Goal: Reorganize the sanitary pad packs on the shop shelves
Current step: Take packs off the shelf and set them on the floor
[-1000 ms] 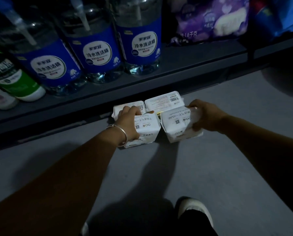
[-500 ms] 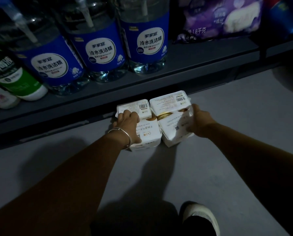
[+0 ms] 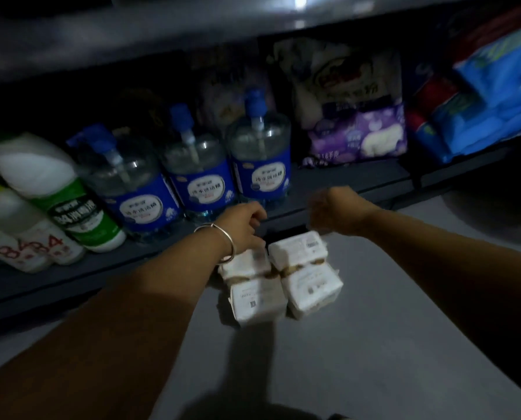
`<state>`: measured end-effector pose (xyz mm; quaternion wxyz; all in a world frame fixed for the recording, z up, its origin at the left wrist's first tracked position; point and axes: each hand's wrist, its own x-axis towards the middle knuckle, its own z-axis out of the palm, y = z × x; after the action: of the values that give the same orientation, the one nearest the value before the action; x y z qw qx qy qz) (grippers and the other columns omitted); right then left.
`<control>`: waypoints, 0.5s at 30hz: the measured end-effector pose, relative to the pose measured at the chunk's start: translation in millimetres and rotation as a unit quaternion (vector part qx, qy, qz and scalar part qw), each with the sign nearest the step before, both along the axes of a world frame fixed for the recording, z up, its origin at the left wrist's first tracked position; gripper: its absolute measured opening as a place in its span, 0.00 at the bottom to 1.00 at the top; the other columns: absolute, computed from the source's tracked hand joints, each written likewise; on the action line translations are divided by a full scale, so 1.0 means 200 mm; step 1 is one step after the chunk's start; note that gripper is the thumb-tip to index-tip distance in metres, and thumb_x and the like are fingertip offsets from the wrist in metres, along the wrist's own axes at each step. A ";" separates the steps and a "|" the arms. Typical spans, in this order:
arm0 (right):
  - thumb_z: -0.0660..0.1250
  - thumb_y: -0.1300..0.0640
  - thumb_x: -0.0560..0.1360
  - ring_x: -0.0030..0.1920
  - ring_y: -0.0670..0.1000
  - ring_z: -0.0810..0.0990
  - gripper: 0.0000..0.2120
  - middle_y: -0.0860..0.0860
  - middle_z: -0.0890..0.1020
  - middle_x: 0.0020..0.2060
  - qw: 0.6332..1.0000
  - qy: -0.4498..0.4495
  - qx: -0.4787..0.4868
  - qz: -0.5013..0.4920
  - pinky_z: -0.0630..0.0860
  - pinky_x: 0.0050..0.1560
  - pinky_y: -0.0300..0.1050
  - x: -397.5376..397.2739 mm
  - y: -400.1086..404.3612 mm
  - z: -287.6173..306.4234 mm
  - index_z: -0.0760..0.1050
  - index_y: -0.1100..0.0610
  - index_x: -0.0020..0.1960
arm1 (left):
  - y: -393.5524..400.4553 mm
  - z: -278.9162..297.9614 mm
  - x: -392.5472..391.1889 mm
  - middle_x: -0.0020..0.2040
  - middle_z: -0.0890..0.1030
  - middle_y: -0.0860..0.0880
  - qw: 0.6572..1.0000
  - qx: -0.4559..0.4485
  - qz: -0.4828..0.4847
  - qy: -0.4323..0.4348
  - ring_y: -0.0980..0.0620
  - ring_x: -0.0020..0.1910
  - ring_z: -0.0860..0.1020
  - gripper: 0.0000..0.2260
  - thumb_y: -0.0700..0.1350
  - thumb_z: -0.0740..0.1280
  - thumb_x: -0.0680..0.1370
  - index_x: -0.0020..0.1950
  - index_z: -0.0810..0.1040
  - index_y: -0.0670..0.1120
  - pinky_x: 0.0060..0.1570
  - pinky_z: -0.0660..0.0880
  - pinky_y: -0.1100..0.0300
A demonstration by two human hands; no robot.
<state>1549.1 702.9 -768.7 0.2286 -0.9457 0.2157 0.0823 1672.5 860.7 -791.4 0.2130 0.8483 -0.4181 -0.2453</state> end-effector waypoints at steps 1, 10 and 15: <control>0.66 0.59 0.76 0.56 0.56 0.77 0.12 0.58 0.79 0.56 1.000 -0.018 -0.018 0.008 0.70 0.55 0.43 0.02 0.01 0.11 0.77 0.63 0.56 | -0.01 0.10 0.01 0.53 0.75 0.47 1.000 -0.015 -0.002 0.001 0.51 0.48 0.75 0.20 0.37 0.73 0.70 0.60 0.73 0.43 0.52 0.74 0.61; 0.71 0.60 0.72 0.51 0.52 0.79 0.08 0.57 0.82 0.45 0.973 -0.206 -0.083 -0.057 0.69 0.48 0.39 0.04 -0.03 0.96 0.79 0.59 0.50 | -0.12 0.99 0.08 0.49 0.78 0.46 0.984 -0.155 -0.033 -0.084 0.52 0.42 0.76 0.18 0.39 0.74 0.70 0.58 0.75 0.42 0.51 0.76 0.58; 0.70 0.58 0.73 0.54 0.54 0.79 0.19 0.57 0.82 0.53 0.955 -0.255 -0.087 -0.124 0.71 0.49 0.38 -0.01 -0.21 1.16 0.75 0.61 0.63 | -0.32 1.27 0.08 0.46 0.77 0.48 0.966 -0.213 -0.059 -0.136 0.51 0.45 0.76 0.16 0.40 0.73 0.71 0.57 0.76 0.41 0.44 0.73 0.69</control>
<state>1548.0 661.3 -536.3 0.2014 -0.9174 0.2719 -0.2096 1687.5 796.7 -536.4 0.3151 0.7828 -0.5347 -0.0453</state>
